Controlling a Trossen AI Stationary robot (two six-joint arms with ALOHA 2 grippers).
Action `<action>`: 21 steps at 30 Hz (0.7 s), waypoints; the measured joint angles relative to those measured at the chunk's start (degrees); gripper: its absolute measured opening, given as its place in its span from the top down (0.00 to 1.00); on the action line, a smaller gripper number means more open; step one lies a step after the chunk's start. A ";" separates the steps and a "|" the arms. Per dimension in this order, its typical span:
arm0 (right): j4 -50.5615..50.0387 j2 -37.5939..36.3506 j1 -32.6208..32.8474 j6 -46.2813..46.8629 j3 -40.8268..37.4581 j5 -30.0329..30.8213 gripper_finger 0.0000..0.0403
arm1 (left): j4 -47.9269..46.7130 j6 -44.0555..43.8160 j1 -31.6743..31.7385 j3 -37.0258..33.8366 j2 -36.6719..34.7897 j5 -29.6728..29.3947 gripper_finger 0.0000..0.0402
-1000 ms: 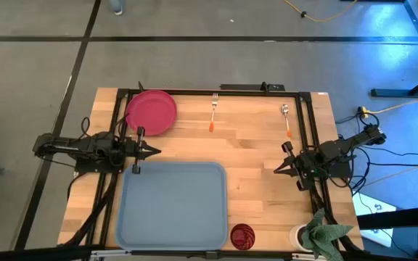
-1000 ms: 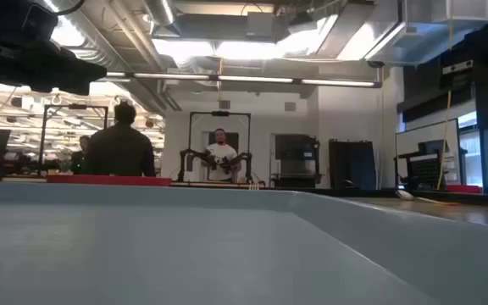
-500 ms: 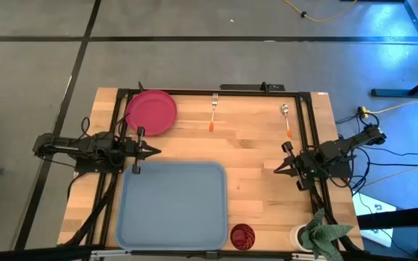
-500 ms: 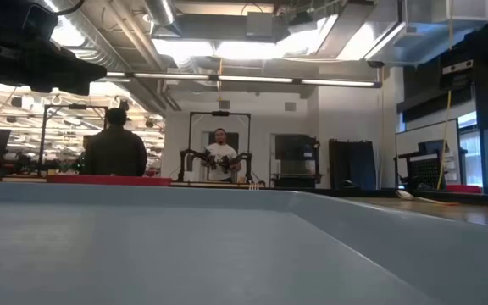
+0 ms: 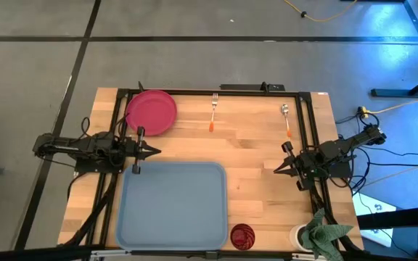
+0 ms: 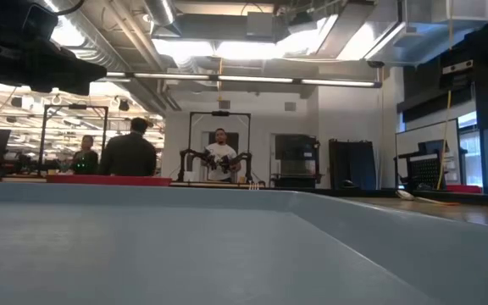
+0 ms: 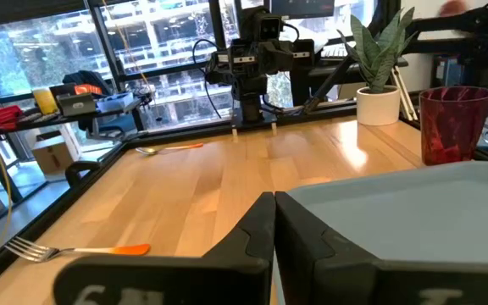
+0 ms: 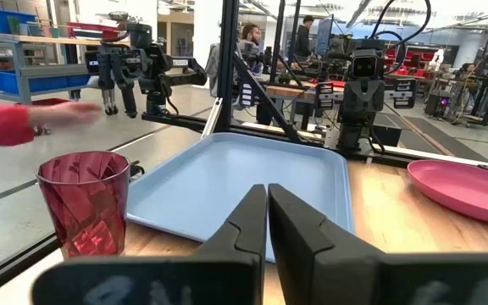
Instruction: Pick and place plate/cup/fork/spoon on tray
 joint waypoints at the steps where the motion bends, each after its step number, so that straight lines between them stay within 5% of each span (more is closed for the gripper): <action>1: 0.00 0.00 0.00 0.00 0.00 0.02 0.95 | 0.00 0.00 0.00 -0.02 0.00 0.00 1.00; 16: 0.00 -0.02 0.00 -0.01 0.00 0.01 0.95 | 0.92 0.93 0.01 -0.06 -0.01 -2.26 1.00; 21: 0.00 0.00 -0.02 0.00 0.00 0.02 0.95 | 2.41 -10.57 0.01 1.81 0.20 -7.73 1.00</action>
